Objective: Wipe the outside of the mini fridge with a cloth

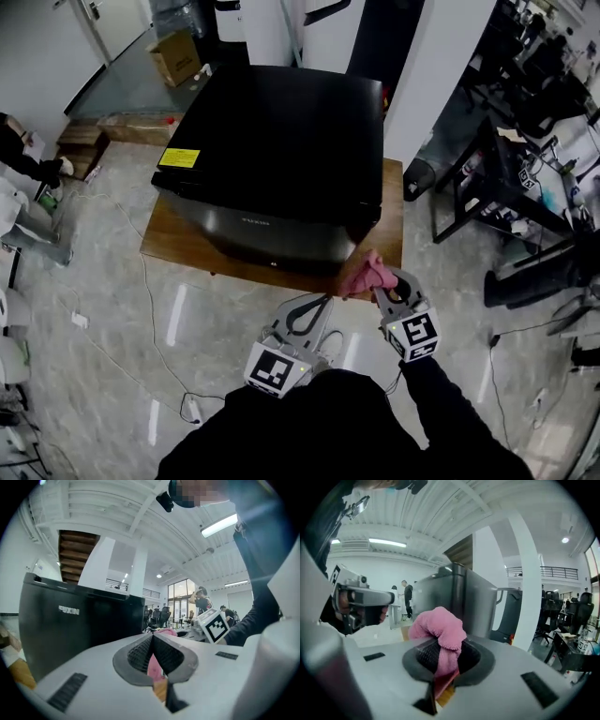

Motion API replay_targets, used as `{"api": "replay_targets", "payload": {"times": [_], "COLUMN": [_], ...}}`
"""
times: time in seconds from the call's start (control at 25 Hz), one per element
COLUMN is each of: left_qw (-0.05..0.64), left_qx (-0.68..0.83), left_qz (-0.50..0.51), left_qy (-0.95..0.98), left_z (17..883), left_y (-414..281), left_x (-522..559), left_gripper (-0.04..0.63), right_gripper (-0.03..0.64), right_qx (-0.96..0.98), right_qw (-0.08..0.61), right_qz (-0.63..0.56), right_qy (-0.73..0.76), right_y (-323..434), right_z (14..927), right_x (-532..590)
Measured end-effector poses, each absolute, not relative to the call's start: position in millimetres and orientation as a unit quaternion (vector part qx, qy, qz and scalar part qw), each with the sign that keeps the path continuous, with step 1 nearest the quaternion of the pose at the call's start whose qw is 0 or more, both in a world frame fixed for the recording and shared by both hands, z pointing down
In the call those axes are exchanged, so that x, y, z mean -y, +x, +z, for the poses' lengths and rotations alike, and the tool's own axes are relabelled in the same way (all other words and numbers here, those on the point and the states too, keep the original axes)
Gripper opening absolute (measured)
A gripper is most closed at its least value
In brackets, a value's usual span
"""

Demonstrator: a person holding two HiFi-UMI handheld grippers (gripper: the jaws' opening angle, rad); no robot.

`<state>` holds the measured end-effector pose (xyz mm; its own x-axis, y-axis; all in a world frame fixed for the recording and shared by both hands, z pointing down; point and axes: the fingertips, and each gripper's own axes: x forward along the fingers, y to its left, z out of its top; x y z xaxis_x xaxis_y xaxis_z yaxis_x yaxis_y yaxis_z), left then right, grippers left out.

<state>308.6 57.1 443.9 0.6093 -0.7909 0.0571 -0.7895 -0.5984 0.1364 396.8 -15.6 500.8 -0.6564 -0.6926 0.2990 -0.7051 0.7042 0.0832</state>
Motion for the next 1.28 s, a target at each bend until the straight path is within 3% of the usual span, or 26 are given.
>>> {"api": "replay_targets", "payload": {"times": [0.44, 0.8, 1.28], "left_qw": [0.094, 0.053, 0.034], "left_qx": [0.53, 0.62, 0.655], "left_qz": [-0.042, -0.021, 0.008], "left_qy": [0.842, 0.782, 0.755], "left_z": [430, 414, 414], "left_y": [118, -31, -144], "left_x": [-162, -242, -203], "left_gripper": [0.005, 0.005, 0.005], "right_gripper": [0.052, 0.052, 0.052], "right_qx": [0.959, 0.985, 0.983], "right_qw": [0.071, 0.044, 0.013], "right_qz": [0.08, 0.056, 0.086], "right_qy": [0.262, 0.155, 0.162], "right_y": [188, 30, -70], "right_z": [435, 408, 418], "right_x": [-122, -197, -134]}}
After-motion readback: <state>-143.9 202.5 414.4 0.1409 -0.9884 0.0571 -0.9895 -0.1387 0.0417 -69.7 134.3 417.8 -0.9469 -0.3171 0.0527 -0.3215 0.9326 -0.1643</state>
